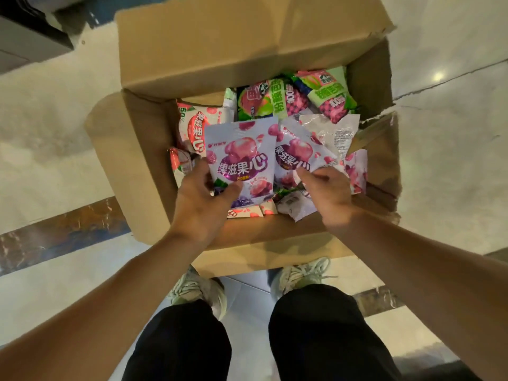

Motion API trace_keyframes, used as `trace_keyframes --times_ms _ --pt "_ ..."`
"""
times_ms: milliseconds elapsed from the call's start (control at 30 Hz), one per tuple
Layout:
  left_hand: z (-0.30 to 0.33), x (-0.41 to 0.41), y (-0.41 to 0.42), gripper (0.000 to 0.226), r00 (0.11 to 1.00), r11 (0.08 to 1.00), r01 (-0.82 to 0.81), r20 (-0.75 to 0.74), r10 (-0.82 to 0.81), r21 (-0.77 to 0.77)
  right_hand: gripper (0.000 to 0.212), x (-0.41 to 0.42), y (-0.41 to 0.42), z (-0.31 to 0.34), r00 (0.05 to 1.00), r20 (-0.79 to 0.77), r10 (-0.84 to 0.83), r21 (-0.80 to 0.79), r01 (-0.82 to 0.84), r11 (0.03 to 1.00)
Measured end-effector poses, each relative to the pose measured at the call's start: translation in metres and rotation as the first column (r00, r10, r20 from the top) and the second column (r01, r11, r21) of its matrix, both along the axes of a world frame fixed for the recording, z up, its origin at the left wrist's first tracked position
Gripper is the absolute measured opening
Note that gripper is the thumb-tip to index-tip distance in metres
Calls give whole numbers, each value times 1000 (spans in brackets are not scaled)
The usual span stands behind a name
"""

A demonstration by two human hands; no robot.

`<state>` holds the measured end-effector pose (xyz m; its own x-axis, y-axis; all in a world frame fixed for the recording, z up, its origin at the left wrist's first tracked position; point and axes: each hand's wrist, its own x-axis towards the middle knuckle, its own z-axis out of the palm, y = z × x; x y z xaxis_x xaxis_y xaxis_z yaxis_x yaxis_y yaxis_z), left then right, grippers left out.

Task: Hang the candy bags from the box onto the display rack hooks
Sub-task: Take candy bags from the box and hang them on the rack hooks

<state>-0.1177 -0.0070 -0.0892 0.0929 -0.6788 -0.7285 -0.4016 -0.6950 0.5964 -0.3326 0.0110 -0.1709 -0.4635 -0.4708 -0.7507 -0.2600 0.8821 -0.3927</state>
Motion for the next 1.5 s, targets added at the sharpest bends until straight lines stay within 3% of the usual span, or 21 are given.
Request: trace_keyframes --times_ms 133,300,467,667,800,833,933,1067,1267,1333,1500 --pt "14 0 19 38 1000 999 -31 -4 31 20 27 -8 17 39 999 -34 35 -108 -39 993" --pt "78 12 17 45 998 997 64 1 -64 51 15 -31 17 131 997 -34 75 -123 -79 989" --pt "191 33 -25 34 995 995 96 -3 -97 -18 27 -38 -13 253 923 -37 382 -43 -384 922" --pt "362 71 -87 33 994 991 17 -105 -31 -134 12 -3 -51 421 981 75 180 -172 -165 971" --pt "482 89 -101 38 993 955 74 -62 -96 -288 54 33 -69 546 988 109 110 -311 -71 948" --pt "512 93 -98 37 993 944 92 -43 -111 -316 52 40 -69 576 982 143 122 -347 -65 936" --pt "592 110 -81 34 994 938 29 -93 -65 -346 6 67 -60 670 974 209 88 -434 12 901" --pt "683 133 -51 32 983 912 -99 -184 26 -399 21 91 -39 763 963 234 131 -633 49 773" --pt "764 152 0 28 973 858 -180 -217 82 -482 13 102 -8 849 953 204 222 -729 -3 684" --pt "782 150 11 32 973 827 -186 -216 80 -531 17 100 2 864 957 151 247 -753 -50 656" --pt "834 130 55 30 963 729 -254 -235 130 -635 19 92 17 893 896 185 403 -827 -79 557"
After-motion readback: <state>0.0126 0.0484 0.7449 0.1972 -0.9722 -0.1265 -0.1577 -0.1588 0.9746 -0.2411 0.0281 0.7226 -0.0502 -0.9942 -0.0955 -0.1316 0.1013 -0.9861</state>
